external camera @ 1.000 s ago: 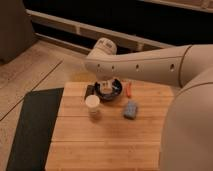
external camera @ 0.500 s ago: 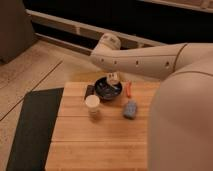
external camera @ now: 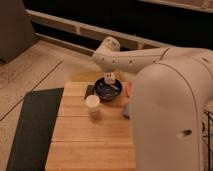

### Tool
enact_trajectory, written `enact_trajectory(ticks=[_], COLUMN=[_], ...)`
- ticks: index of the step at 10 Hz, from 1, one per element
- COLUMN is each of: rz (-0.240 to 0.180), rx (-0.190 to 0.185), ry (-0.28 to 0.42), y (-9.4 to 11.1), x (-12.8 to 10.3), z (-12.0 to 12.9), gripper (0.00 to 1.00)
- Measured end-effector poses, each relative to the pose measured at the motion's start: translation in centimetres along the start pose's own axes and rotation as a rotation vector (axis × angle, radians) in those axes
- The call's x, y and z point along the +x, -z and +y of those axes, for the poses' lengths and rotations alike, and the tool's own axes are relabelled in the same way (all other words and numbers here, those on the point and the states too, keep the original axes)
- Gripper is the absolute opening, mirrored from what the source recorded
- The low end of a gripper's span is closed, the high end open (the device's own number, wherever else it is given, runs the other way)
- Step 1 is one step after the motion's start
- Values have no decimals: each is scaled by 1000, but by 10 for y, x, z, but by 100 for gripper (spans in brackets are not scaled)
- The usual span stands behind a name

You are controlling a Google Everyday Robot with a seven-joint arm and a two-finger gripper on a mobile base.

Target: Place the bottle in the ceramic bowl

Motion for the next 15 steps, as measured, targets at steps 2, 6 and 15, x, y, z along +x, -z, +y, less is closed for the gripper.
enact_trajectory(ticks=[2, 6, 15], rz=[31, 93, 336], rx=[-8, -43, -54], ry=[-8, 3, 36], y=[-25, -65, -110], x=[0, -1, 52], z=[-3, 4, 8], gripper=[0, 0, 8])
